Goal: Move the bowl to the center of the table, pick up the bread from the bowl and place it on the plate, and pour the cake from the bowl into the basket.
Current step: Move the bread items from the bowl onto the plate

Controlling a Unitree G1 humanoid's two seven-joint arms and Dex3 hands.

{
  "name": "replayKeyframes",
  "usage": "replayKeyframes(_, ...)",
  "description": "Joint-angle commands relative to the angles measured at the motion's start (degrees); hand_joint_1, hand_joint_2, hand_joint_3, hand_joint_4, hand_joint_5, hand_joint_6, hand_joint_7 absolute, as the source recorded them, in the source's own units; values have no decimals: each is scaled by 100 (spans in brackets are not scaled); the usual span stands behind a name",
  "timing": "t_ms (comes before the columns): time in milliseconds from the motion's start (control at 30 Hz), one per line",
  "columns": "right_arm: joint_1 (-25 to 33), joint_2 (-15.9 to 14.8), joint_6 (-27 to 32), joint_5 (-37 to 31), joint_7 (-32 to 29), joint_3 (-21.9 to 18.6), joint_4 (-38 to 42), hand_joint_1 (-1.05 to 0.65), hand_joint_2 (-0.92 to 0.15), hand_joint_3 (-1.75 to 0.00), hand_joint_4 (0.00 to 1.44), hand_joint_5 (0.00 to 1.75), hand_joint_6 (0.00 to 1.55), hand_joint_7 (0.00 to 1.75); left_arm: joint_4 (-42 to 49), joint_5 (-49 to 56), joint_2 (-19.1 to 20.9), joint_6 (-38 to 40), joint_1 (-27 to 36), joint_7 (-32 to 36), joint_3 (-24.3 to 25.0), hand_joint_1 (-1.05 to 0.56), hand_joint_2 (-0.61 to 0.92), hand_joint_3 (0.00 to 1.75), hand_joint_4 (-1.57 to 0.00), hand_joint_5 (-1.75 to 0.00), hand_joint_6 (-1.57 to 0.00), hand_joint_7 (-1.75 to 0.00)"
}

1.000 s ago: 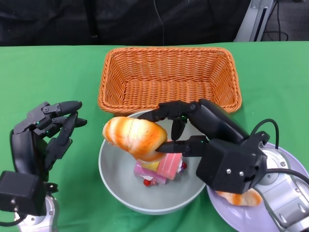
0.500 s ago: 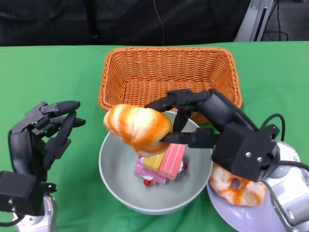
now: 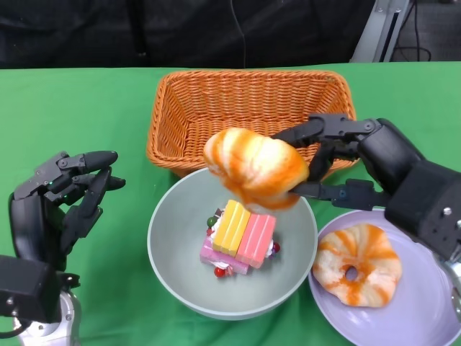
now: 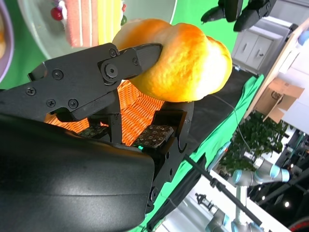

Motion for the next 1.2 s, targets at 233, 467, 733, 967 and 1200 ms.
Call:
replayKeyframes(233, 506, -372, -419, 292, -39, -573, -254, -22, -92, -16, 77, 148, 75, 96, 35, -96, 119, 2, 26, -98, 54, -21, 92, 27, -96, -85, -105, -47)
replayKeyframes(467, 859, -567, -875, 256, -171, -926, -213, -17, -92, -19, 75, 151, 72, 107, -2, -252, 125, 56, 33, -231, 82, -21, 92, 27, -95, -85, -106, -46)
replayKeyframes(733, 1095, -709, -1912, 257, -404, -1269, 444, -19, -92, -20, 76, 148, 72, 106, -66, -295, 147, 84, 69, -325, 113, -22, 92, 26, -95, -83, -106, -45)
replayKeyframes(967, 1204, -740, -2988, -212, -1018, -1408, 997, -22, -92, -15, 76, 161, 74, 108, -87, -414, 128, 103, 81, -434, 121, -21, 92, 27, -96, -81, -107, -43)
replayKeyframes(1200, 1212, -991, -4102, -988, -1859, -1550, 1864, -25, -90, -11, 76, 174, 76, 109, -93, -332, 132, 99, 84, -371, 107, -23, 92, 25, -96, -81, -108, -42)
